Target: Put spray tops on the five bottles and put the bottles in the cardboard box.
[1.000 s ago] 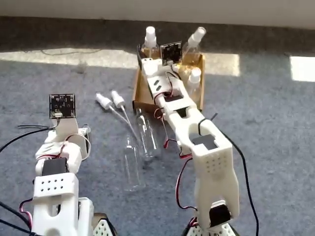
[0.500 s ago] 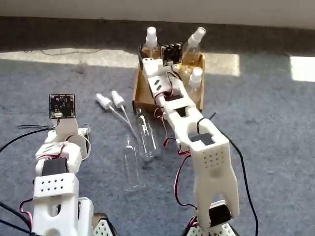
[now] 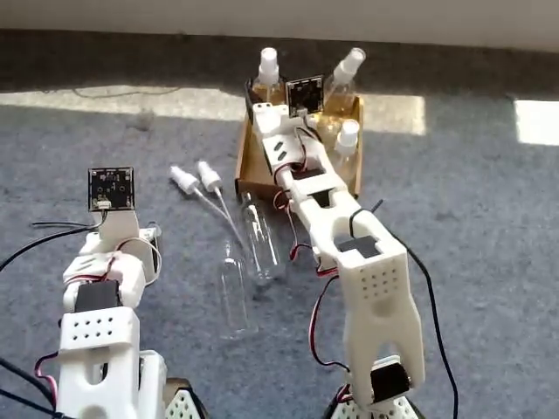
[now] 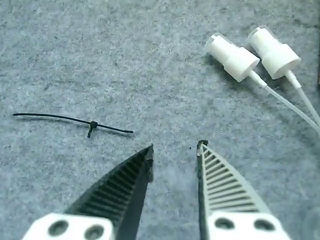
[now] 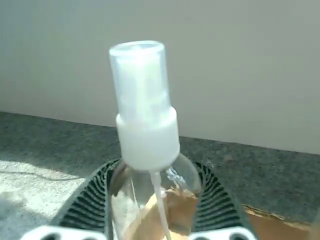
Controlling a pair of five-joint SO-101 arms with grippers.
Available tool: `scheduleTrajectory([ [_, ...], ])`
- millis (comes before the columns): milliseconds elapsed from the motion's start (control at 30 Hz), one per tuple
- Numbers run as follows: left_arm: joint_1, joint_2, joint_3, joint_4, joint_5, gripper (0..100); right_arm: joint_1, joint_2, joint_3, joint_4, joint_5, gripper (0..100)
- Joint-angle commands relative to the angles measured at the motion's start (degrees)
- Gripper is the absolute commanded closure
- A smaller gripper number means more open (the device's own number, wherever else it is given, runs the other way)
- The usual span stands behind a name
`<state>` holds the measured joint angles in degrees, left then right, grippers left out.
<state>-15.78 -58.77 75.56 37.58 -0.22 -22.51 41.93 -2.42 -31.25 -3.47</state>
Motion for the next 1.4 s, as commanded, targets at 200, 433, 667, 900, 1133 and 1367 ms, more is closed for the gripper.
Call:
scheduleTrajectory([
  [200,1.2,-1.0,-0.3,-1.1,-0.3,86,1.1,-1.3,-3.1,-1.4,-0.3,85.7],
  [433,1.2,-1.0,-0.3,-1.1,-0.2,86,0.7,-1.3,-3.1,-0.8,-0.3,85.3],
  [667,1.2,-1.0,-0.3,-1.1,-0.2,86,0.7,-1.3,-3.6,2.9,-0.3,85.2],
  [900,1.2,-1.0,-0.3,-1.1,-0.2,86,0.7,-1.3,-3.6,2.9,-0.3,85.1],
  [1133,1.2,-1.0,-0.3,-1.1,-0.2,86,0.4,-1.3,-3.6,3.0,-0.4,76.9],
  [1367,1.2,-1.0,-0.3,-1.1,-0.2,86,0.3,-1.3,-3.6,3.0,-0.5,76.9],
])
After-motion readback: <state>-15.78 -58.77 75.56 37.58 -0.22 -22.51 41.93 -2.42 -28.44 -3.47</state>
